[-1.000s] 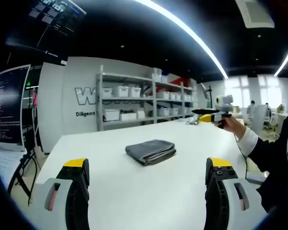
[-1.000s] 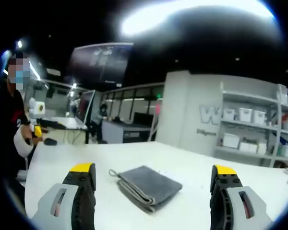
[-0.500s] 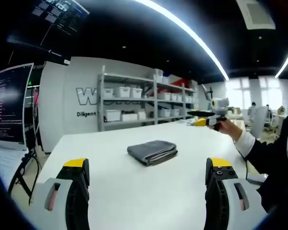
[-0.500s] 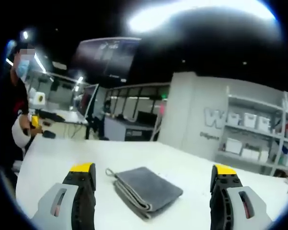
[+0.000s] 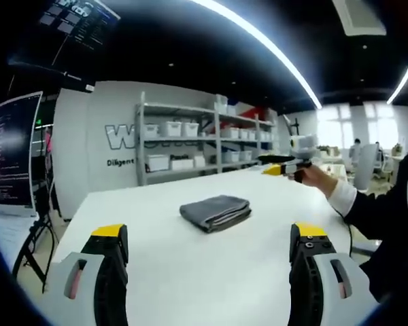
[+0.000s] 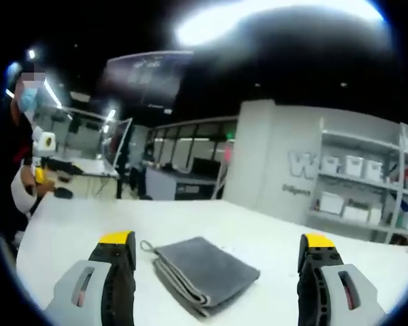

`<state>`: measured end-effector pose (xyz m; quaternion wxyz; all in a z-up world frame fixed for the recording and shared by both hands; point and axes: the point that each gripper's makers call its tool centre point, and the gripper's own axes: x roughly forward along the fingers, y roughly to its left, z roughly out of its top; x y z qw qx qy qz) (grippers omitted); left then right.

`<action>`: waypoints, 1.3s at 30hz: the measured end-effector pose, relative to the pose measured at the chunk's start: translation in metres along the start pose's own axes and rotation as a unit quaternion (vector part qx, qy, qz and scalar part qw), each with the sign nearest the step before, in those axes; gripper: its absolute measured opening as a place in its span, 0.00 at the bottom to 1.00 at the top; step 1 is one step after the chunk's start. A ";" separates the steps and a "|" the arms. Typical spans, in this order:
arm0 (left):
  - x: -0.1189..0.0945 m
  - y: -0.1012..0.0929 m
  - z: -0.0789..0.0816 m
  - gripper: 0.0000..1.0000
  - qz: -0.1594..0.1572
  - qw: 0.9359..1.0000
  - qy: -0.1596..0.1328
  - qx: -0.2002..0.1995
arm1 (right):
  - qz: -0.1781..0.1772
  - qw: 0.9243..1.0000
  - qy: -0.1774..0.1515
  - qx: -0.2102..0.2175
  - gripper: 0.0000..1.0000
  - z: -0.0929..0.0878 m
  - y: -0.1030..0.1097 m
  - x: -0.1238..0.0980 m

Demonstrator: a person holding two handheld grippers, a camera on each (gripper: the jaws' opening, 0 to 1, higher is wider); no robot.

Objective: Open the folded towel by lifting each exposed corner and separating the folded layers until the towel lies flat within the target outline without major curled edges

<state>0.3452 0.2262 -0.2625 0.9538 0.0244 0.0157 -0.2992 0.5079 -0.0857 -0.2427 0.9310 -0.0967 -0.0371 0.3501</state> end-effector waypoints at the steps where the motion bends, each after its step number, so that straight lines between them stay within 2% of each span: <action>1: 0.000 -0.001 0.000 0.97 -0.004 1.000 0.000 -0.001 | 0.002 1.000 0.000 0.000 1.00 -0.001 -0.001 0.001; 9: 0.001 -0.002 -0.001 0.97 -0.009 1.000 0.002 0.002 | 0.005 1.000 -0.008 0.012 0.99 -0.011 -0.002 0.008; 15: 0.000 -0.003 0.002 0.97 -0.011 1.000 -0.001 0.016 | -0.015 0.999 -0.041 0.033 0.96 -0.013 -0.010 0.005; 18: -0.002 -0.002 0.004 0.97 -0.008 1.000 -0.005 0.016 | -0.023 0.998 -0.041 0.043 0.97 -0.017 -0.013 0.004; 34: -0.007 0.000 0.006 0.97 -0.003 1.000 -0.013 0.019 | -0.032 0.998 -0.005 0.048 0.94 -0.047 -0.004 0.009; 39: -0.008 0.001 0.007 0.97 -0.002 1.000 -0.015 0.018 | -0.036 0.998 0.000 0.046 0.93 -0.050 -0.009 0.009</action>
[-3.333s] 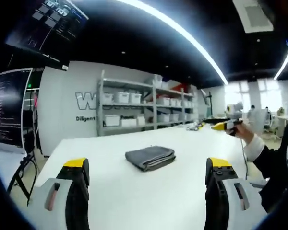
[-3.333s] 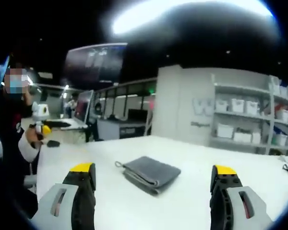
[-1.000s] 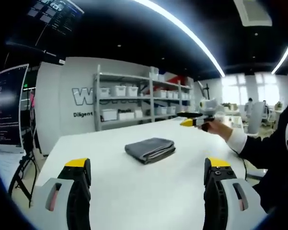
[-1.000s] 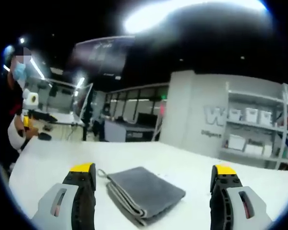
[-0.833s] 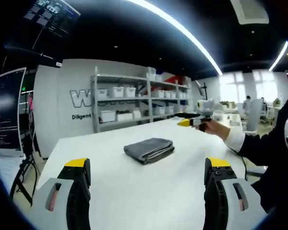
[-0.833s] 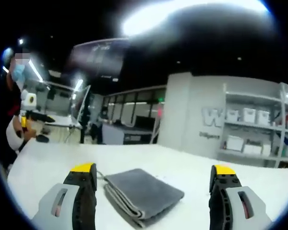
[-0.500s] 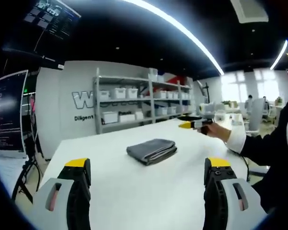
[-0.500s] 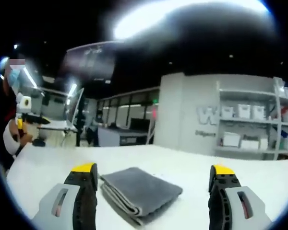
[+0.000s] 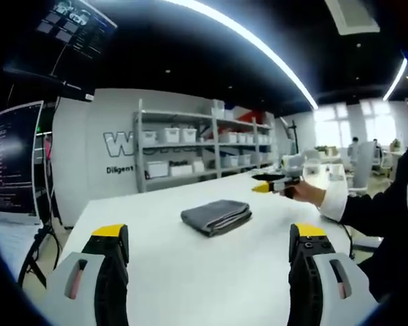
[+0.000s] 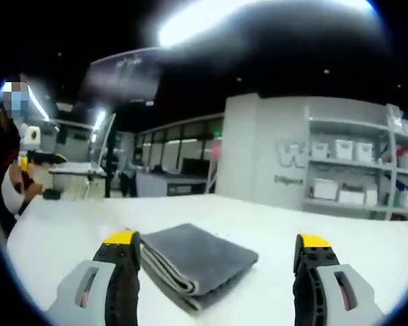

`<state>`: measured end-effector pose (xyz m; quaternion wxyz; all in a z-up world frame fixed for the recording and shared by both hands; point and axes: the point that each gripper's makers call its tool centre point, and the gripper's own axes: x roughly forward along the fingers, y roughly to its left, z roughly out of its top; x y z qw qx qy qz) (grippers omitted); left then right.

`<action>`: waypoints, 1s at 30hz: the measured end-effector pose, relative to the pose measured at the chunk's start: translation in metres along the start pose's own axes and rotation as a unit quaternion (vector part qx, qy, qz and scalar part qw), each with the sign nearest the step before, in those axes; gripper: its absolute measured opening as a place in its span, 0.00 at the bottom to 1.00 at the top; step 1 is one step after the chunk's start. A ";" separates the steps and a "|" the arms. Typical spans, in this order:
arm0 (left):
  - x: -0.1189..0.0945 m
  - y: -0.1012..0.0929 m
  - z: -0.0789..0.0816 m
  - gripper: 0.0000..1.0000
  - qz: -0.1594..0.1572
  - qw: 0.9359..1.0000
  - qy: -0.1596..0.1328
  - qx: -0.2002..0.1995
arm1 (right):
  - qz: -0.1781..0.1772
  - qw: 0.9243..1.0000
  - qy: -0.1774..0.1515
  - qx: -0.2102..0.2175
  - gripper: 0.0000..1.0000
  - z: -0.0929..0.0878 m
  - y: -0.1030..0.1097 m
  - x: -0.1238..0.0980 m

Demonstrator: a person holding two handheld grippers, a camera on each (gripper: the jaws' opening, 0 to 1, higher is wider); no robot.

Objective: Open the folded towel by lifting each exposed corner and separating the folded layers until the towel lies flat within the target outline without major curled edges

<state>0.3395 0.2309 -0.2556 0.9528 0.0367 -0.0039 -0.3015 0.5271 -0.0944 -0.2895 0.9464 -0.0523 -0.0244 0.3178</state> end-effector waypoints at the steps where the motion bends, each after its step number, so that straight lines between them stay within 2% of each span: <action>1: 0.000 0.000 0.000 0.97 0.000 1.000 0.001 0.000 | -0.001 1.000 0.000 0.000 0.93 0.000 0.000 0.000; 4: 0.001 0.000 -0.001 0.97 0.002 1.000 0.003 0.003 | -0.006 1.000 0.002 0.003 0.91 -0.003 -0.002 -0.001; 11: 0.003 -0.003 -0.002 0.97 0.000 1.000 0.002 0.006 | -0.039 0.999 0.021 -0.012 0.94 -0.014 -0.017 -0.005; 20: 0.005 -0.002 -0.004 0.98 0.003 1.000 0.005 0.002 | -0.050 0.998 0.038 -0.005 0.94 -0.023 -0.024 -0.005; 25: 0.005 -0.001 -0.002 0.98 0.003 1.000 0.000 -0.008 | -0.045 0.998 0.031 0.013 0.94 -0.022 -0.021 -0.005; 30: 0.003 0.006 -0.002 0.96 0.018 1.000 0.003 -0.005 | -0.054 0.998 0.039 -0.004 0.92 -0.024 -0.023 -0.005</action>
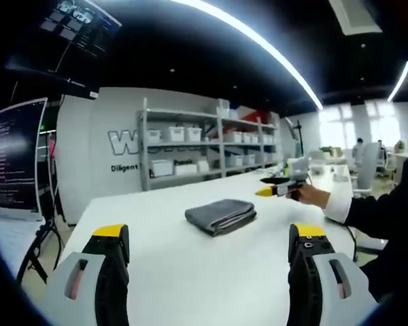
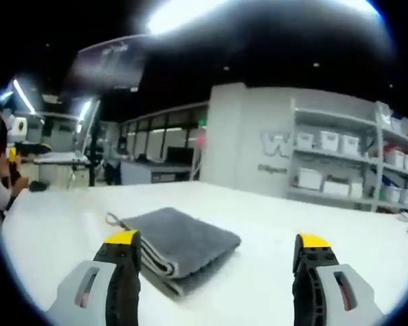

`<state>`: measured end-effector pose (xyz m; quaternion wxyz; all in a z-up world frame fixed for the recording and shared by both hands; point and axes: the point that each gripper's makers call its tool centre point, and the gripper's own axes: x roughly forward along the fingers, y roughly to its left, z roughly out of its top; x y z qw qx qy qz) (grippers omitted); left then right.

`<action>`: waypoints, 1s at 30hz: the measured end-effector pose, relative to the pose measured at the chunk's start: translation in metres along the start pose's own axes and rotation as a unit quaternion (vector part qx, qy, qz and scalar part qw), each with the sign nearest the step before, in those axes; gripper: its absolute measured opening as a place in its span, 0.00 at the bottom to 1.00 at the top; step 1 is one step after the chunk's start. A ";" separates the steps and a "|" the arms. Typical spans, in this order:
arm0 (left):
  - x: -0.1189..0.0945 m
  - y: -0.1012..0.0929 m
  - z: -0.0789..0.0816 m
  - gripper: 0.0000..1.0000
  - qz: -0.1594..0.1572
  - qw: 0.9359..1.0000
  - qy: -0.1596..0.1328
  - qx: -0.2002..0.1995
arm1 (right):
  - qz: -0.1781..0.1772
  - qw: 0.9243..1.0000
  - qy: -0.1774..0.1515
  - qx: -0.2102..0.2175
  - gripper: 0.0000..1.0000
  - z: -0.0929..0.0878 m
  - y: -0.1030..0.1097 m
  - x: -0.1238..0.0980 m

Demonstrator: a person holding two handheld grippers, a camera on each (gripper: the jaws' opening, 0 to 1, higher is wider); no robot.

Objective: Open the folded towel by lifting each exposed corner and separating the folded layers until the towel lies flat within the target outline without major curled edges

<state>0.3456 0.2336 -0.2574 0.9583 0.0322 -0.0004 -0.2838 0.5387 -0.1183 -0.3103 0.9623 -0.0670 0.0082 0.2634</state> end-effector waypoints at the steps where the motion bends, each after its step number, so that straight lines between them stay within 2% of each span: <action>1: 0.000 0.000 0.000 0.96 -0.001 1.000 0.001 0.000 | -0.001 1.000 0.001 -0.001 0.91 -0.001 -0.001 0.000; 7: -0.001 0.001 -0.001 0.96 0.005 1.000 0.006 0.006 | -0.007 1.000 0.010 -0.001 0.90 -0.007 -0.006 0.001; 14: -0.001 0.001 -0.003 0.96 0.007 1.000 0.015 0.014 | 0.002 0.999 0.002 0.034 0.88 -0.008 -0.011 0.001; 21: -0.001 0.001 -0.003 0.96 0.009 1.000 0.017 0.017 | 0.013 0.999 0.003 0.047 0.82 -0.011 -0.003 0.003; 30: -0.001 -0.002 -0.003 0.95 0.005 1.000 0.020 0.021 | -0.008 0.999 0.031 -0.022 0.78 -0.024 -0.004 0.008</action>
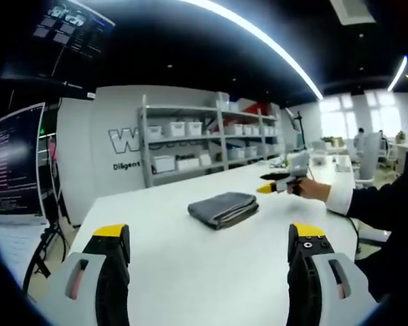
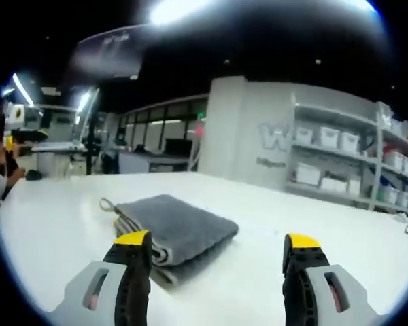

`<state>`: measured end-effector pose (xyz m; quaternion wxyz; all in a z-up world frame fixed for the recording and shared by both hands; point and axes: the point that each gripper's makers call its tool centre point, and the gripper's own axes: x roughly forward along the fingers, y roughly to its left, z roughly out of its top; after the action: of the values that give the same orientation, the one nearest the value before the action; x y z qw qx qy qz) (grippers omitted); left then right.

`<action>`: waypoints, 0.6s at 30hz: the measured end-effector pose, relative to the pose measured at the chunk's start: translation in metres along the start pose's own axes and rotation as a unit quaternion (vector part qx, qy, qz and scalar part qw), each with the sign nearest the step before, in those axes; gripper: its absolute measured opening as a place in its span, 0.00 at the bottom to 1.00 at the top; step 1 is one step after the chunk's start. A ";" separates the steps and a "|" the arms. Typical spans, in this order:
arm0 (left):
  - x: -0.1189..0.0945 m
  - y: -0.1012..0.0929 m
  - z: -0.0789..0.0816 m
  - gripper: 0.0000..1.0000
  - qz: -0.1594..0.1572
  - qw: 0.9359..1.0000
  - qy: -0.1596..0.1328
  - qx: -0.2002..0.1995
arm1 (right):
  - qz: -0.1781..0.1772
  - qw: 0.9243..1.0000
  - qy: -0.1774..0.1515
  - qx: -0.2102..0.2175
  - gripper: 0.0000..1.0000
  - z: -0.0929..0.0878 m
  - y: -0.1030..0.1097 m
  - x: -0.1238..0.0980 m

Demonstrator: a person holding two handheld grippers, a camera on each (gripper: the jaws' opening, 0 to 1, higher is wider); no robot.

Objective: Open the folded towel by lifting each exposed corner and separating the folded layers until the towel lies flat within the target outline without major curled edges

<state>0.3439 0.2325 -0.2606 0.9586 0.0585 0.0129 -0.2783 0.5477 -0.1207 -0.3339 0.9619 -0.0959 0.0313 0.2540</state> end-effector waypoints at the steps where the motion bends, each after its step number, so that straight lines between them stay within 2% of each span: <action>1: 0.000 0.000 0.000 0.95 0.000 1.000 0.001 0.001 | -0.003 1.000 0.003 -0.002 0.78 -0.002 -0.001 0.001; 9: 0.001 -0.001 -0.004 0.95 0.002 1.000 0.008 0.005 | -0.018 0.999 0.026 -0.017 0.78 -0.014 -0.004 0.006; 18: 0.003 -0.005 -0.007 0.94 -0.005 1.000 0.013 0.006 | 0.003 0.999 0.031 -0.029 0.75 -0.017 0.006 0.010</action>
<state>0.3437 0.2276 -0.2682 0.9567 0.0683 0.0242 -0.2820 0.5531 -0.1138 -0.3527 0.9564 -0.1315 0.0545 0.2549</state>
